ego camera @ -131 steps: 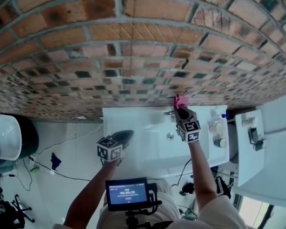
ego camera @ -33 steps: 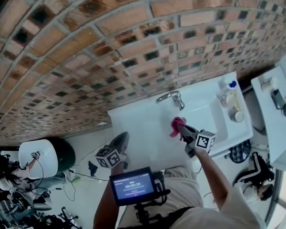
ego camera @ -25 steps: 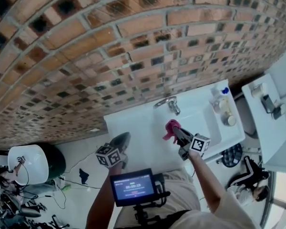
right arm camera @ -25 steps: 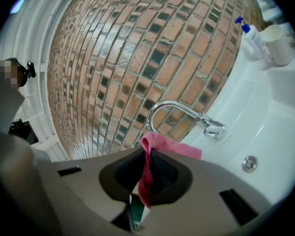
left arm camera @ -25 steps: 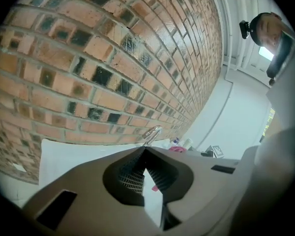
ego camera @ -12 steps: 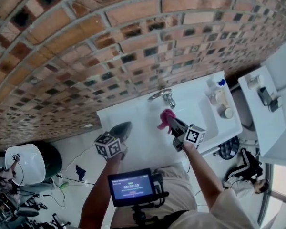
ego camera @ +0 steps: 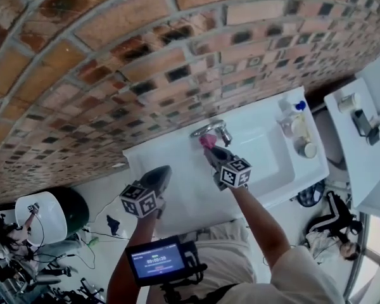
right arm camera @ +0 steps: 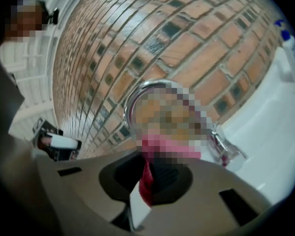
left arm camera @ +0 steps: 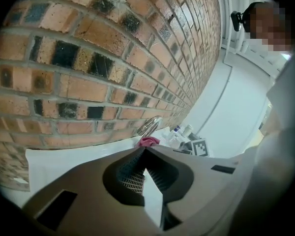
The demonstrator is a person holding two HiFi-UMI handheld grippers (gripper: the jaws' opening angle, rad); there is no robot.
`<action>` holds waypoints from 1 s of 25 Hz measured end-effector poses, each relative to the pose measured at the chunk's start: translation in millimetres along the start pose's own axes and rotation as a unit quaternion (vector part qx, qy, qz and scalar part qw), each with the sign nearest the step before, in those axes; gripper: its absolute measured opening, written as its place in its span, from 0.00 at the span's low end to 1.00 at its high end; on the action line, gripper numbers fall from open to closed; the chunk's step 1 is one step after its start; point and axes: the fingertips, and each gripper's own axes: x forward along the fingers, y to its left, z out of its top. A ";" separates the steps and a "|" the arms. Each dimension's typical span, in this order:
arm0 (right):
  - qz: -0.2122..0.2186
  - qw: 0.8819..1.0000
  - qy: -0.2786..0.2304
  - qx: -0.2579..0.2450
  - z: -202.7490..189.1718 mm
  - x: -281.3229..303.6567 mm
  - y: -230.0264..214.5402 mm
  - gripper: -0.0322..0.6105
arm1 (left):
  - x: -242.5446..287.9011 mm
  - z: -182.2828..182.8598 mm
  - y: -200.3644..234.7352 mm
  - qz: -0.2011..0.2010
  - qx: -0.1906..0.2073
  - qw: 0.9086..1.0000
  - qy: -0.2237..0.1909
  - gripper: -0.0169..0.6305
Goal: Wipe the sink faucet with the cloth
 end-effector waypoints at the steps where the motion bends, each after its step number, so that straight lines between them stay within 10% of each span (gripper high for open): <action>1: -0.001 0.999 0.008 -0.038 -2.0 9.4 3.4 0.08 | 0.0 0.4 1.0 0.004 -0.001 1.000 0.001 0.03; 13: -0.068 0.939 0.019 -0.338 5.1 51.6 35.8 0.08 | -18.9 -4.8 15.6 0.039 -0.014 0.999 -0.004 0.03; 20: -0.096 0.838 0.014 -0.537 4.4 44.4 40.6 0.08 | -26.3 -10.5 12.5 0.044 -0.016 0.999 -0.009 0.03; 25: -0.115 0.820 0.005 -0.560 13.5 32.7 41.5 0.08 | -31.3 -14.6 8.8 0.048 -0.018 0.999 -0.011 0.03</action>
